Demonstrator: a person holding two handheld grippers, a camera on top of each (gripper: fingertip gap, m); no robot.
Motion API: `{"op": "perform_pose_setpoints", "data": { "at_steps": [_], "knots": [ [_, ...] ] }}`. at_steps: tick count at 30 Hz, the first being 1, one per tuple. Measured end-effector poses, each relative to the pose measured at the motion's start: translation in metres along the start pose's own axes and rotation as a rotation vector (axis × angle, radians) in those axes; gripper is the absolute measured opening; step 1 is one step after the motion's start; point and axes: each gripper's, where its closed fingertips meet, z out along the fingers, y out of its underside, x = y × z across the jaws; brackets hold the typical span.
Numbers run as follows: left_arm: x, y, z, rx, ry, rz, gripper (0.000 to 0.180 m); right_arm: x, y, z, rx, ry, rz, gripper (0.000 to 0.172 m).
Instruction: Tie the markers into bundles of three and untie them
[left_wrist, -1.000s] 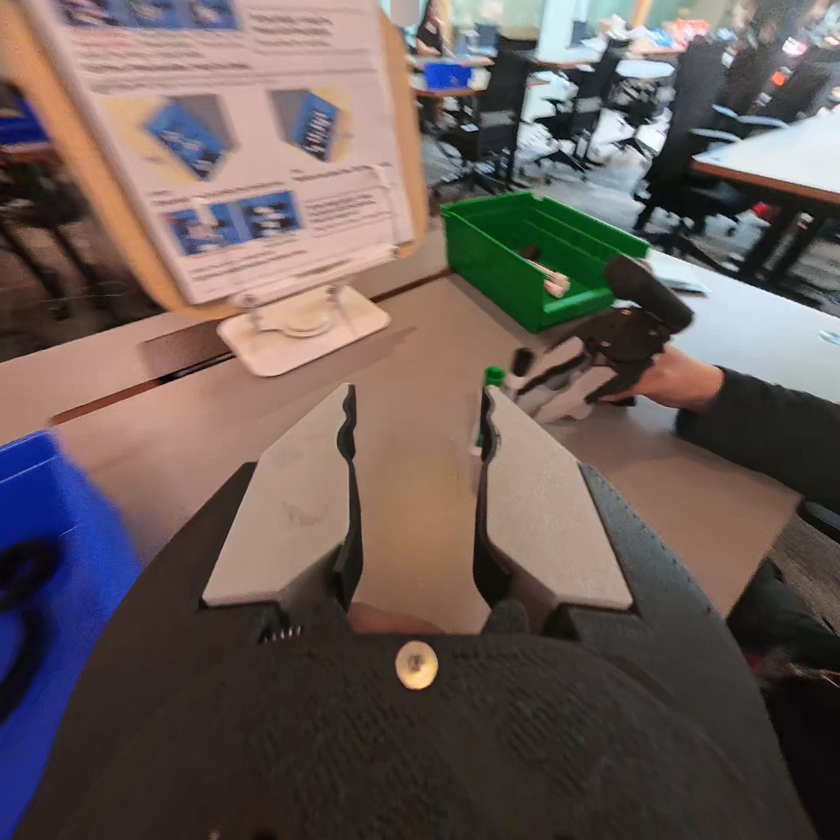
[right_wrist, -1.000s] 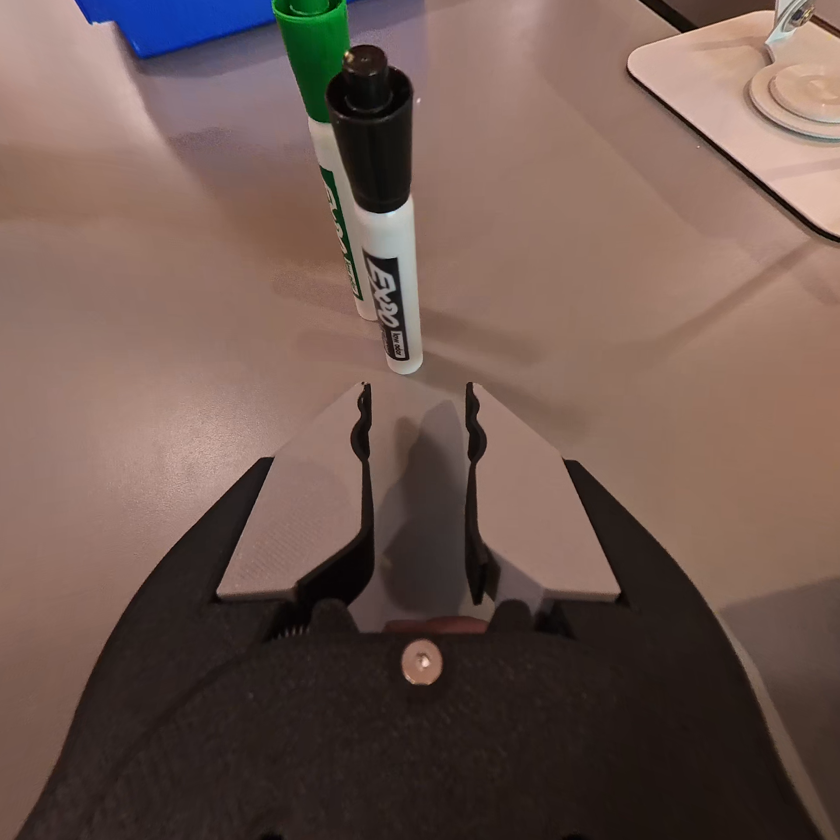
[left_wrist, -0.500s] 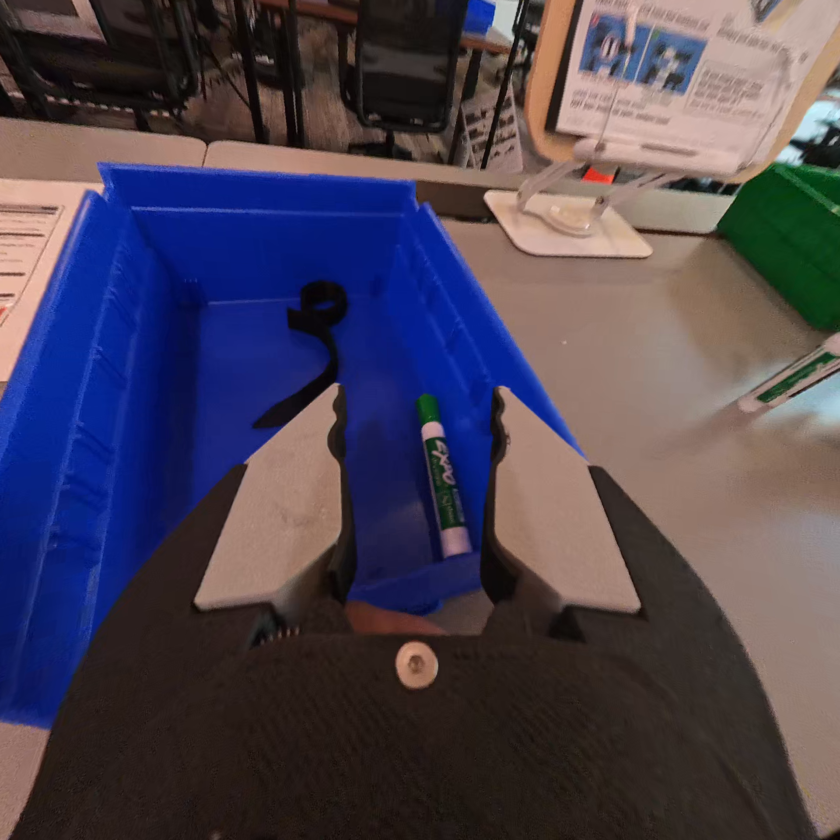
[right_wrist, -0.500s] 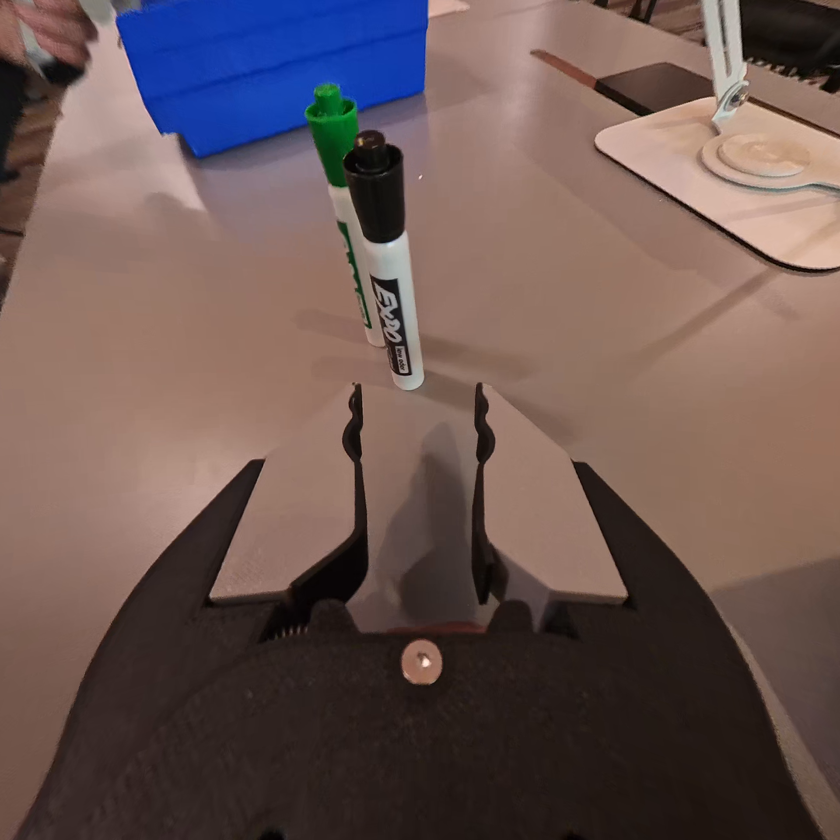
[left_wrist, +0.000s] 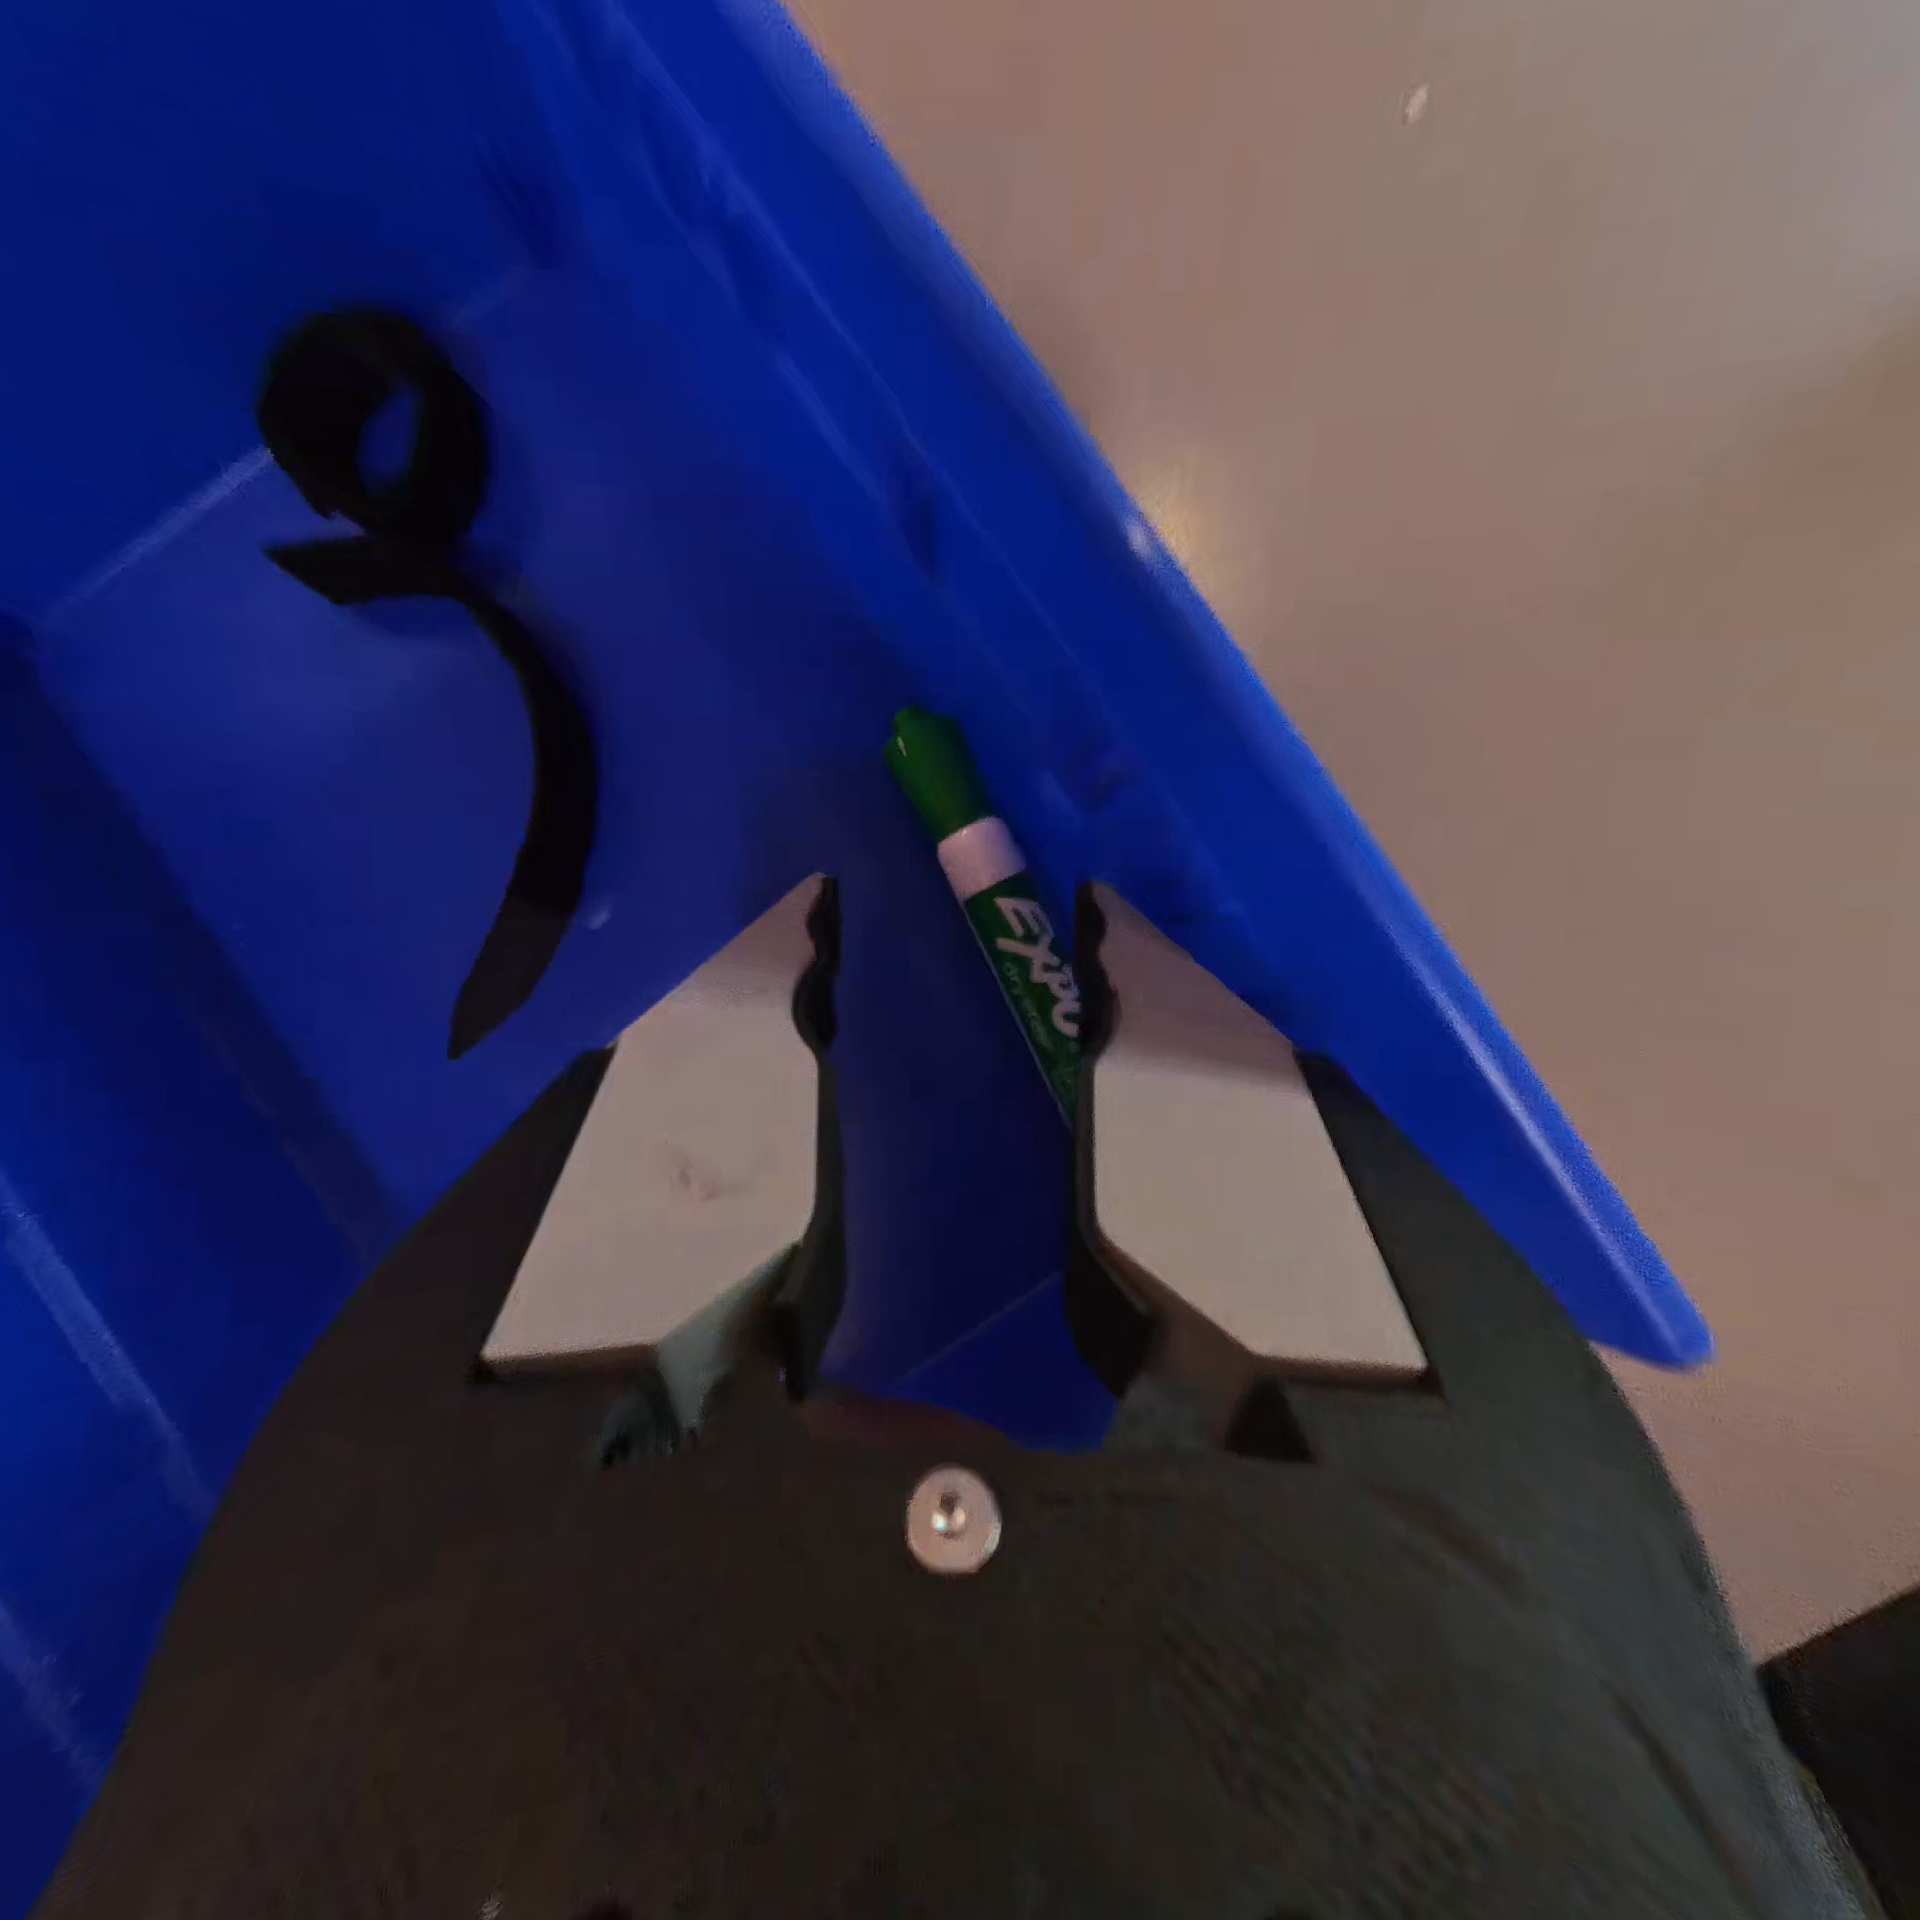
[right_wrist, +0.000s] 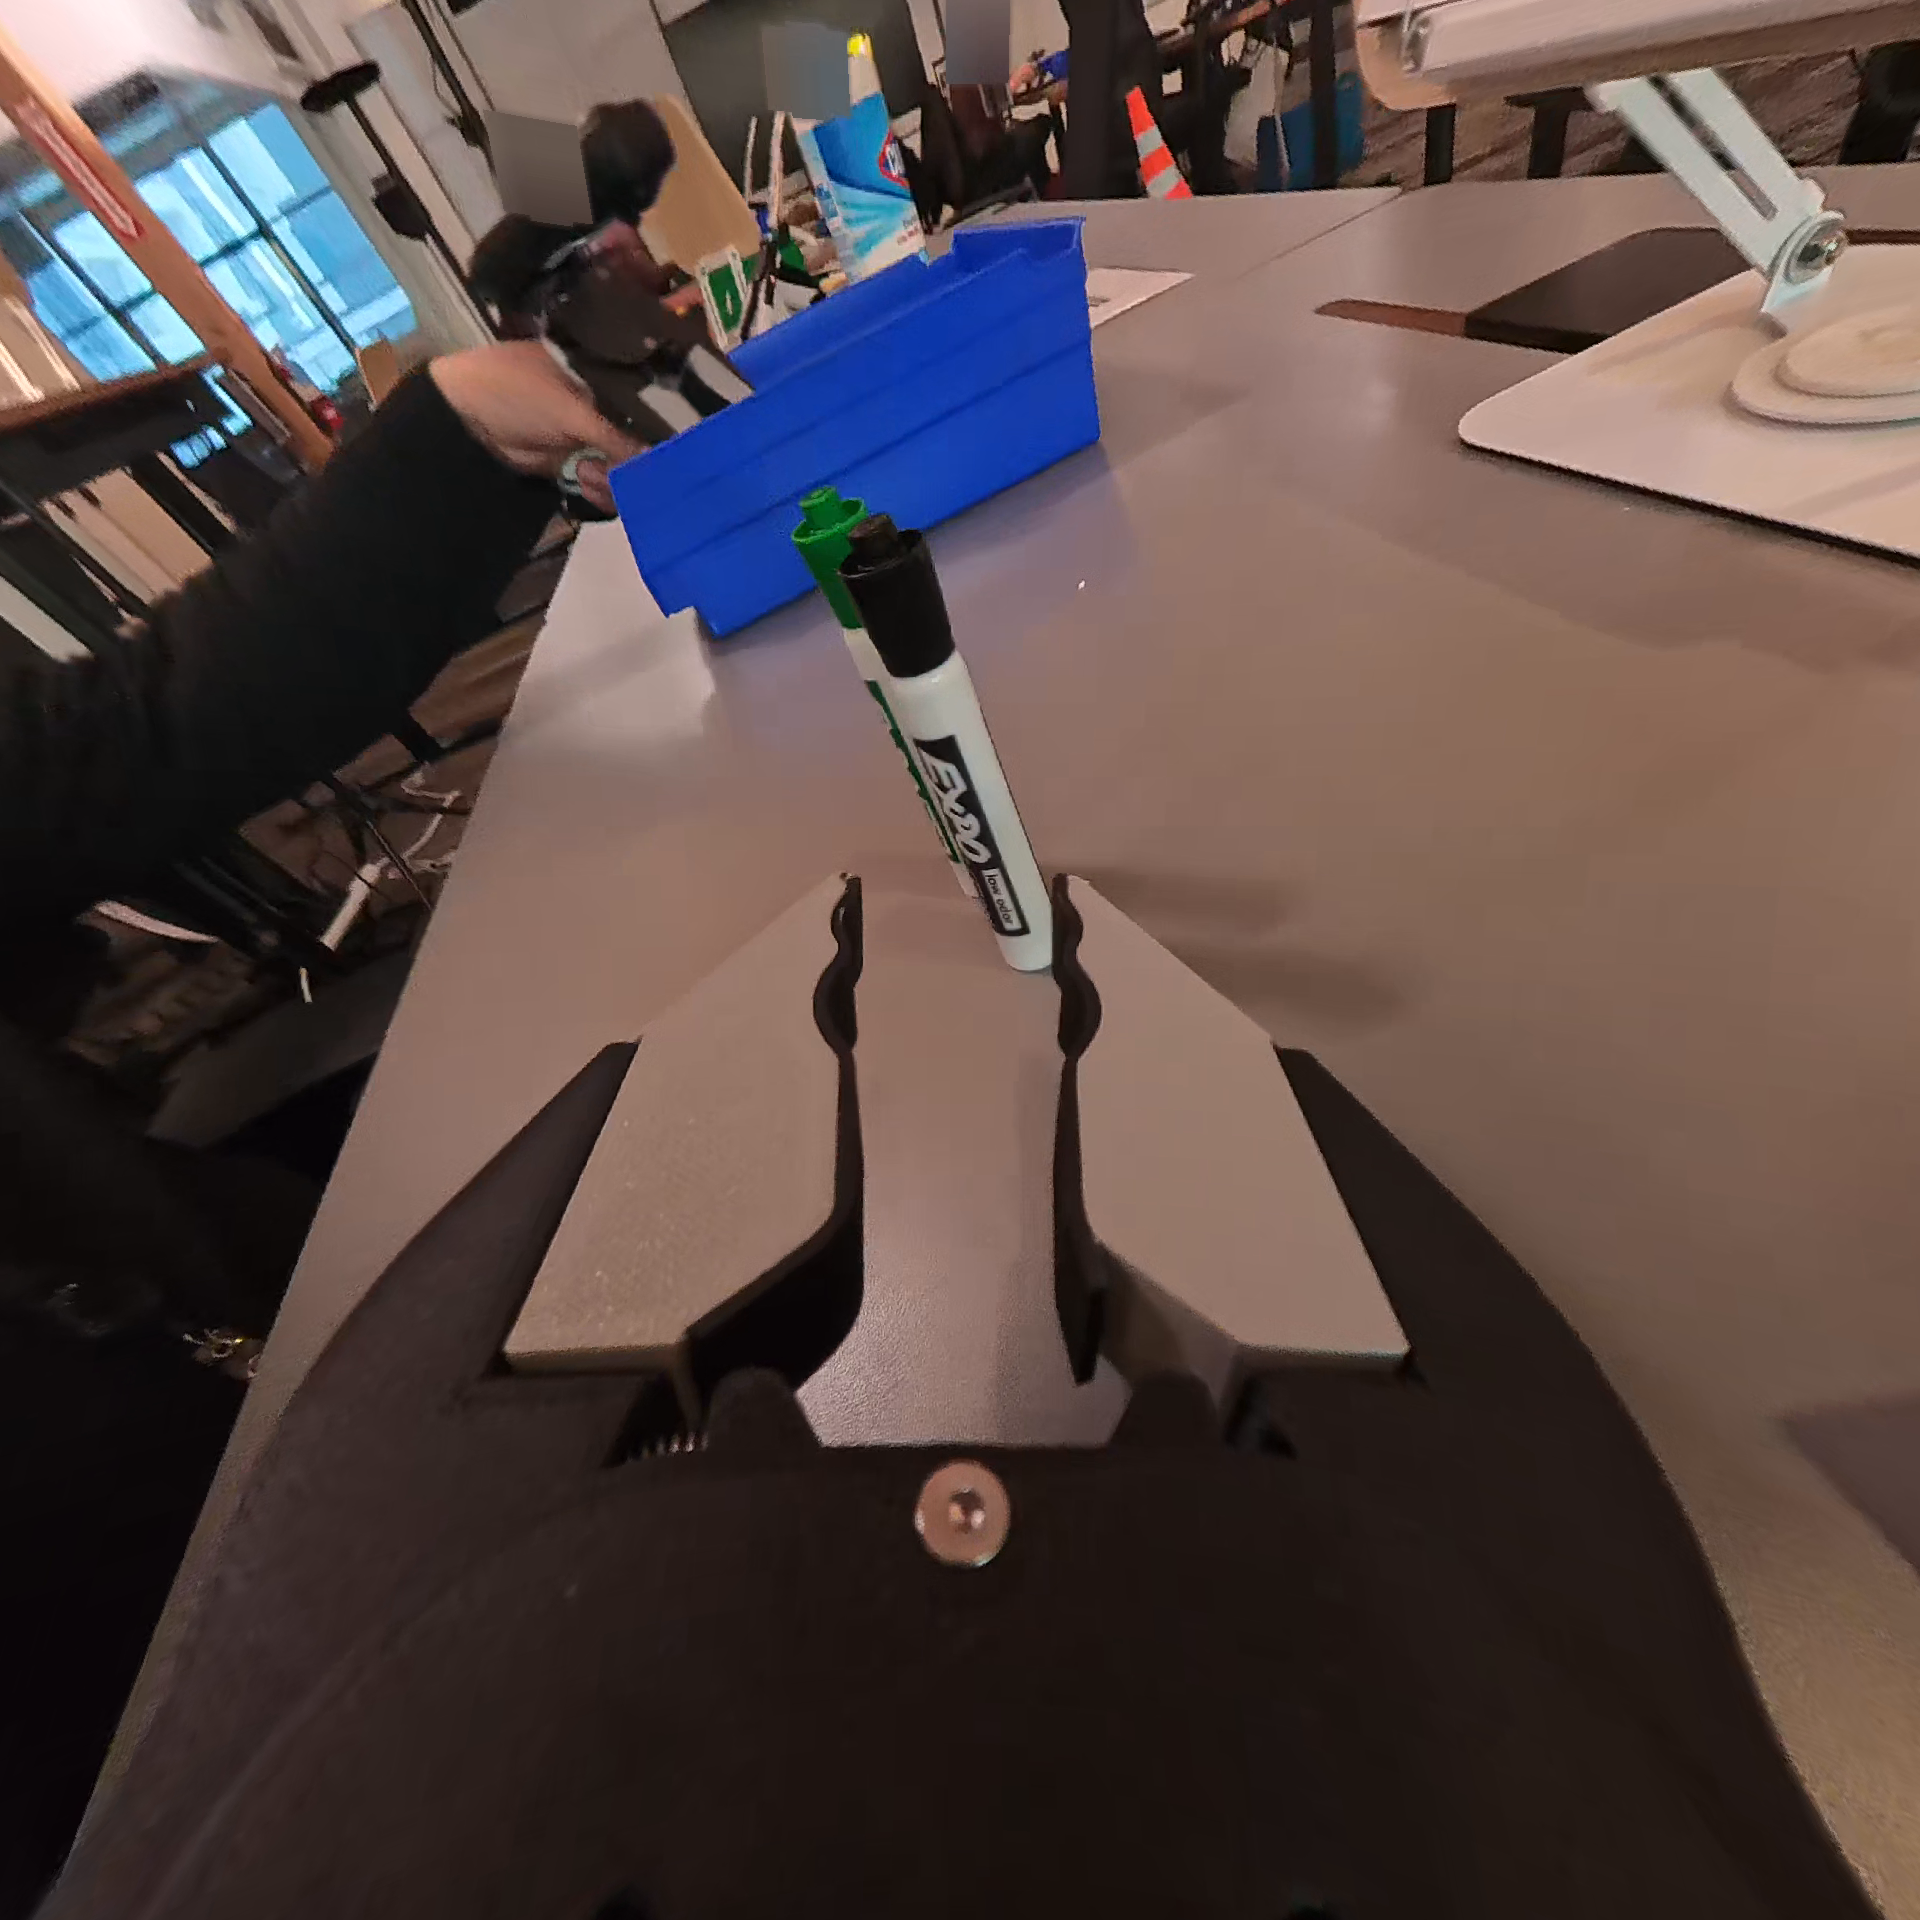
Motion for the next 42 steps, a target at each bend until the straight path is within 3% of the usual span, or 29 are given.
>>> {"op": "perform_pose_setpoints", "data": {
  "at_steps": [2,3,4,6,7,12,16,19,22,25,28,31,37,42],
  "knots": [
    [-0.007,0.016,0.015,-0.130,-0.030,-0.023,0.058,-0.006,-0.001,0.000,-0.015,-0.011,-0.016,0.039],
    [-0.006,0.021,0.021,-0.162,-0.020,-0.040,0.057,-0.009,-0.004,-0.001,-0.009,-0.019,-0.020,0.040],
    [-0.002,0.013,0.022,-0.105,0.015,-0.082,0.040,-0.011,-0.008,-0.003,0.004,-0.021,-0.026,0.040],
    [-0.012,0.011,0.025,-0.089,-0.030,-0.122,0.032,-0.016,-0.018,-0.010,0.036,-0.019,-0.052,0.035],
    [-0.017,0.012,0.025,-0.095,-0.068,-0.114,0.020,-0.019,-0.023,-0.015,0.055,-0.017,-0.067,0.033],
    [-0.023,0.014,0.013,-0.113,-0.166,-0.073,0.016,-0.030,-0.040,-0.032,0.119,-0.002,-0.111,0.030],
    [-0.042,-0.012,-0.037,0.066,-0.311,-0.124,0.016,-0.040,-0.052,-0.041,0.155,0.021,-0.171,0.016],
    [-0.040,-0.055,-0.110,0.367,-0.429,-0.137,0.016,-0.045,-0.059,-0.045,0.176,0.053,-0.218,0.016],
    [0.040,-0.111,-0.163,0.684,-0.246,-0.050,0.016,-0.052,-0.061,-0.044,0.181,0.031,-0.217,0.022],
    [0.151,-0.153,-0.181,0.905,0.008,0.123,0.016,-0.056,-0.059,-0.039,0.171,0.015,-0.224,0.027],
    [0.251,-0.171,-0.154,0.990,0.294,0.230,0.016,-0.064,-0.057,-0.035,0.164,-0.011,-0.252,0.027],
    [0.319,-0.175,-0.110,1.015,0.481,0.311,0.015,-0.074,-0.059,-0.035,0.188,-0.067,-0.250,0.029],
    [0.375,-0.165,-0.070,1.079,0.728,0.380,0.016,-0.085,-0.056,-0.029,0.188,-0.125,-0.245,0.029],
    [0.383,-0.156,-0.058,1.069,0.680,0.447,0.016,-0.104,-0.058,-0.022,0.204,-0.173,-0.290,0.032]
  ]
}}
